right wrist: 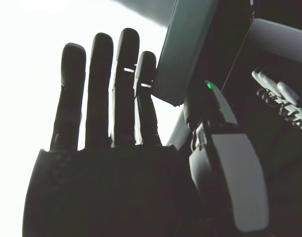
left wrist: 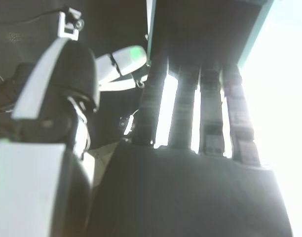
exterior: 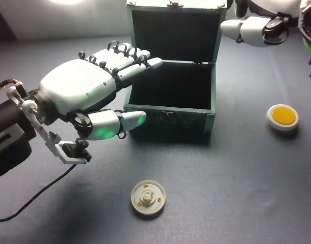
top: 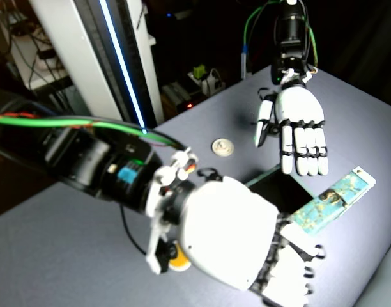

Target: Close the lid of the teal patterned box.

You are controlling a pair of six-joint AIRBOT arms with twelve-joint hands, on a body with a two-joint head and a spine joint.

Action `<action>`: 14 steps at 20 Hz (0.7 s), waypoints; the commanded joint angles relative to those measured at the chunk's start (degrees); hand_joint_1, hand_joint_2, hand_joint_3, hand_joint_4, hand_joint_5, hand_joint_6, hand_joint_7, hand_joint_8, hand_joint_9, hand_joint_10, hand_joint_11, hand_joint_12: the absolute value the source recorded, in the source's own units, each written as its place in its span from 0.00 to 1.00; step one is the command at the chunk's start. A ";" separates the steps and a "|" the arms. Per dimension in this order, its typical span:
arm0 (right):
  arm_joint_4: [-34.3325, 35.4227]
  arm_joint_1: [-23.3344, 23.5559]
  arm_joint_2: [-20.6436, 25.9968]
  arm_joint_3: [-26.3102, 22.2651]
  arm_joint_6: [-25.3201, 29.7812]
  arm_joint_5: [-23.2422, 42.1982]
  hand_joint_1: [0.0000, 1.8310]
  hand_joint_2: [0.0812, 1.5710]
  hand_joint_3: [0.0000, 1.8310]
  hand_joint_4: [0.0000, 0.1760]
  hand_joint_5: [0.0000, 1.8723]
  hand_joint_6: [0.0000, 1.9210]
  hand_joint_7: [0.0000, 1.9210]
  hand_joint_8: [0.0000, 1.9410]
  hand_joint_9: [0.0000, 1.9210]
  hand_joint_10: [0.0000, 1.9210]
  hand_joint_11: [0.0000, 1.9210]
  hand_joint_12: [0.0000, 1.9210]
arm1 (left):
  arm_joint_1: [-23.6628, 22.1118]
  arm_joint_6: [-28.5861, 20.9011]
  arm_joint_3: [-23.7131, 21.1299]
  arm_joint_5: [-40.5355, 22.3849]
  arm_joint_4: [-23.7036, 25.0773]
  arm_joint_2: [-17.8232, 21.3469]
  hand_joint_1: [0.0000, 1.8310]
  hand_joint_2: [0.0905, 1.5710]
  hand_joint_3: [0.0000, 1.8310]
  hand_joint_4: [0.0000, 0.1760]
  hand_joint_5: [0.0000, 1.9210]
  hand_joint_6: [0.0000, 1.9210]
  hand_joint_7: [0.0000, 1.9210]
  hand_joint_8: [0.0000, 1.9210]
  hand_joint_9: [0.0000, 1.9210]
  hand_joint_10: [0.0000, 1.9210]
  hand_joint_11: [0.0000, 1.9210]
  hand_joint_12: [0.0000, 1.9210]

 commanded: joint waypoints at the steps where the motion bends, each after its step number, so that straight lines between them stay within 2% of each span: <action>1: -1.02 0.14 0.64 -0.35 0.18 7.33 0.13 0.88 0.00 0.00 0.10 0.56 0.24 0.49 0.20 0.70 0.14 0.96 | 0.04 -0.42 -0.18 -7.42 -0.84 0.32 0.09 0.90 0.00 0.36 0.00 0.00 0.00 0.00 0.00 0.00 0.00 0.00; 2: -1.43 -0.19 0.96 -0.77 0.59 7.85 0.14 0.88 0.00 0.00 0.11 0.61 0.24 0.52 0.20 0.73 0.14 0.98 | 0.20 -0.48 -0.18 -7.49 -0.95 0.34 0.10 0.89 0.00 0.34 0.00 0.00 0.00 0.00 0.00 0.00 0.00 0.00; 3: -2.07 -0.62 1.27 -1.16 1.46 8.44 0.14 0.89 0.00 0.00 0.10 0.62 0.23 0.55 0.20 0.76 0.15 0.99 | 0.42 -0.50 -0.20 -7.63 -1.11 0.40 0.11 0.89 0.00 0.31 0.00 0.00 0.00 0.00 0.00 0.00 0.00 0.00; 4: -2.88 -1.00 1.60 -1.51 2.46 8.93 0.14 0.89 0.00 0.00 0.10 0.61 0.24 0.57 0.22 0.79 0.19 1.00 | 0.60 -0.51 -0.25 -7.78 -1.28 0.47 0.12 0.89 0.00 0.21 0.00 0.00 0.00 0.00 0.00 0.00 0.00 0.00; 6: -5.43 -1.52 1.93 -1.82 6.40 9.89 0.16 0.88 0.00 0.00 0.11 0.54 0.24 0.60 0.23 0.83 0.22 1.00 | 0.81 -0.51 -0.28 -7.90 -1.66 0.57 0.11 0.89 0.00 0.21 0.00 0.00 0.00 0.00 0.00 0.00 0.00 0.00; 7: -7.13 -1.87 1.93 -1.59 9.66 10.40 0.18 0.88 0.00 0.00 0.12 0.52 0.25 0.61 0.24 0.85 0.24 1.00 | 0.87 -0.51 -0.27 -7.93 -1.78 0.59 0.10 0.89 0.00 0.25 0.00 0.00 0.00 0.00 0.00 0.00 0.00 0.00; 8: -9.76 -2.59 1.93 -1.33 14.54 11.37 0.16 0.88 0.00 0.00 0.11 0.50 0.24 0.58 0.23 0.80 0.21 1.00 | 0.97 -0.51 -0.34 -8.12 -1.87 0.64 0.09 0.89 0.00 0.22 0.00 0.00 0.00 0.00 0.00 0.00 0.00 0.00; 9: -11.27 -3.12 2.11 -1.34 17.39 12.11 0.16 0.88 0.00 0.00 0.11 0.47 0.25 0.53 0.23 0.77 0.20 0.99 | 1.11 -0.51 -0.53 -8.38 -1.89 0.79 0.09 0.89 0.00 0.23 0.00 0.00 0.00 0.00 0.00 0.00 0.00 0.00; 11: -13.01 -3.87 2.26 -1.81 20.50 13.52 0.13 0.88 0.00 0.00 0.12 0.43 0.27 0.38 0.22 0.65 0.14 0.96 | 1.60 -0.51 -0.90 -9.00 -2.10 1.08 0.09 0.89 0.00 0.21 0.00 0.00 0.00 0.00 0.00 0.00 0.00 0.00; 12: -13.45 -4.23 2.26 -2.08 21.21 13.99 0.12 0.88 0.00 0.00 0.12 0.42 0.28 0.32 0.22 0.62 0.13 0.95 | 1.81 -0.51 -1.00 -9.27 -2.27 1.12 0.08 0.89 0.00 0.19 0.00 0.00 0.00 0.00 0.00 0.00 0.00 0.00; 13: -13.95 -4.71 2.26 -2.40 22.08 14.58 0.13 0.89 0.00 0.00 0.12 0.41 0.28 0.39 0.23 0.70 0.16 0.98 | 2.11 -0.51 -1.11 -9.64 -2.54 1.14 0.08 0.89 0.00 0.22 0.00 0.00 0.00 0.00 0.00 0.00 0.00 0.00; 14: -14.26 -5.25 2.26 -2.75 22.61 15.04 0.13 0.89 0.00 0.00 0.11 0.38 0.27 0.38 0.21 0.69 0.14 0.98 | 2.51 -0.51 -1.28 -10.17 -2.90 1.21 0.08 0.89 0.00 0.23 0.00 0.00 0.00 0.00 0.00 0.00 0.00 0.00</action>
